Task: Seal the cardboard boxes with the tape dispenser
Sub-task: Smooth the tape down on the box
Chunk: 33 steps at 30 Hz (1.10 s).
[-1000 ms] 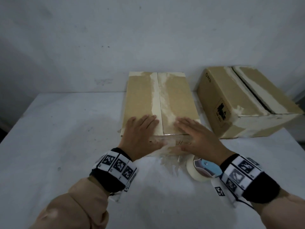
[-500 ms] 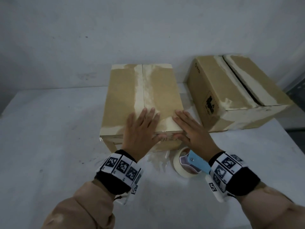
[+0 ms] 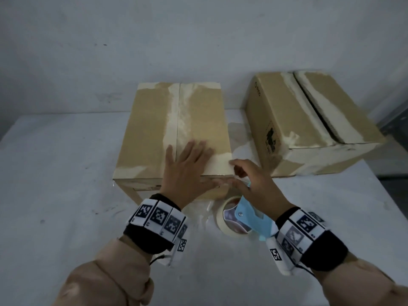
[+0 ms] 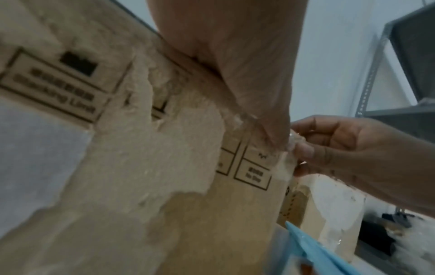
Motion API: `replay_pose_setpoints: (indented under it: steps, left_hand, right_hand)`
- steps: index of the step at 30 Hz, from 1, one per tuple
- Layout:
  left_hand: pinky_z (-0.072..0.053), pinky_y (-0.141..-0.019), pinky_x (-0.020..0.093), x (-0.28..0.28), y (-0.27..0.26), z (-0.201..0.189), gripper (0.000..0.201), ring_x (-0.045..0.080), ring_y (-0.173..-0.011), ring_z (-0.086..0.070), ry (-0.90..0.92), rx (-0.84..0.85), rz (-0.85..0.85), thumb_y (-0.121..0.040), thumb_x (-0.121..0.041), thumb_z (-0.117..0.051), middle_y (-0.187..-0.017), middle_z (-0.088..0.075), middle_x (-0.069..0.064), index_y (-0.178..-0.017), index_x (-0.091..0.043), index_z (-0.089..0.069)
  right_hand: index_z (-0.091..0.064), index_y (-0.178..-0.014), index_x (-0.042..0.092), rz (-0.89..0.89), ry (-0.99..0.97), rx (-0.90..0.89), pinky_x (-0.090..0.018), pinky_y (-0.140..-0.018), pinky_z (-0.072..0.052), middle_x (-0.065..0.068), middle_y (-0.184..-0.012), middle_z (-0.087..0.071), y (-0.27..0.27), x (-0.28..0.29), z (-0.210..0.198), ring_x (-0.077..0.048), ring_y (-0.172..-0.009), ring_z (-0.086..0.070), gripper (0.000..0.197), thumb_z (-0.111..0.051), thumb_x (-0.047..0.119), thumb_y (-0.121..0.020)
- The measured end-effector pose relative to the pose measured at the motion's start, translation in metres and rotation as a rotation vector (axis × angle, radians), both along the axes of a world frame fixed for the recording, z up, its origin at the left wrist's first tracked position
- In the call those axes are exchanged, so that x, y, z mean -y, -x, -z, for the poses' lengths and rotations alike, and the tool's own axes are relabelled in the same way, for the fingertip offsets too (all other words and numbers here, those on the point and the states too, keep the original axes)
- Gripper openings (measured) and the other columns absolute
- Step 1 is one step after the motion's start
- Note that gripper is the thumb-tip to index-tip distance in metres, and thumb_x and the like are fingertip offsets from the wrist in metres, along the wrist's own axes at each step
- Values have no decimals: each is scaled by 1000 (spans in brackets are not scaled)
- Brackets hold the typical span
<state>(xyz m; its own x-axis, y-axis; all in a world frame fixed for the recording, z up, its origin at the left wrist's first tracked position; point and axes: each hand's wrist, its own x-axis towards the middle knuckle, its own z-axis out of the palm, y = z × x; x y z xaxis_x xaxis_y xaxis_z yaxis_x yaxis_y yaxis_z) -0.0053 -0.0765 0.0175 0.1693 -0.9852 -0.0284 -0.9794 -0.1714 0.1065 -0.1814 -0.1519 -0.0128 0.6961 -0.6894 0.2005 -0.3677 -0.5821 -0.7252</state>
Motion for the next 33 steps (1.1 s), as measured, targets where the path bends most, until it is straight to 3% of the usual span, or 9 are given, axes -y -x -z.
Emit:
replay_pose_setpoints:
  steps: [5, 8, 11, 17, 21, 23, 26, 30, 33]
  left_hand:
    - [-16, -108, 59, -1, 0, 7, 92, 23, -140, -30, 118, -13, 25, -65, -77, -20, -150, -35, -2, -139, -26, -40]
    - [-28, -101, 62, 0, -2, 8, 86, 27, -130, -46, 146, -4, 64, -67, -76, -27, -140, -49, 1, -131, -24, -51]
    - [-39, -90, 64, 2, -5, 14, 79, 29, -115, -59, 236, 37, 117, -68, -73, -33, -128, -61, 3, -121, -21, -60]
    - [-42, -87, 63, 2, -8, 19, 79, 28, -112, -61, 304, 78, 150, -68, -72, -35, -126, -62, 3, -121, -19, -60]
    - [-43, -87, 63, 2, -7, 21, 77, 29, -112, -61, 330, 75, 151, -69, -71, -37, -126, -62, 4, -121, -19, -59]
    - [-43, -87, 62, 2, -7, 21, 76, 28, -112, -61, 340, 76, 147, -68, -71, -38, -126, -62, 4, -121, -20, -56]
    - [-43, -88, 62, 2, -8, 20, 76, 28, -113, -61, 324, 85, 141, -68, -71, -36, -127, -61, 3, -121, -21, -58]
    - [-43, -88, 62, 2, -7, 21, 76, 28, -113, -61, 328, 86, 139, -69, -72, -36, -127, -61, 3, -121, -21, -58]
    - [-43, -88, 62, 2, -8, 21, 77, 28, -114, -60, 319, 83, 134, -70, -72, -34, -128, -61, 2, -122, -21, -58]
  right_hand:
    - [-61, -116, 5, -17, 62, 74, -15, -80, -39, -1, -94, -63, 5, 6, 7, -8, -88, -52, 39, -54, 25, -83]
    - [-68, -98, 0, -150, 296, 48, -18, -77, -40, -12, -86, -66, 1, 24, -6, -14, -81, -52, 37, -55, 30, -81]
    - [-68, -89, 2, -328, 554, -63, -30, -70, -47, -15, -88, -65, -6, 47, -20, -21, -80, -52, 34, -56, 31, -79]
    - [-66, -80, 0, -569, 747, -162, -37, -51, -54, -18, -79, -65, -19, 64, -34, -32, -65, -62, 29, -53, 26, -80]
    - [-47, -100, 8, -565, 726, -188, -38, -45, -52, -17, -100, -56, -19, 64, -24, -33, -65, -61, 21, -45, 11, -80]
    - [-44, -102, 10, -539, 679, -192, -39, -43, -51, -11, -103, -46, -18, 63, -21, -32, -65, -60, 24, -51, 7, -79]
    - [-58, -99, 5, -507, 615, -187, -37, -43, -52, -17, -96, -60, -16, 60, -28, -32, -63, -62, 33, -70, -1, -69]
    - [-68, -87, 3, -523, 606, -240, -31, -44, -53, -15, -86, -66, -19, 60, -42, -27, -62, -65, 24, -70, 11, -65]
    - [-67, -91, 4, -556, 555, -286, -27, -47, -52, -14, -88, -64, -18, 59, -45, -25, -62, -65, 38, -72, 26, -59]
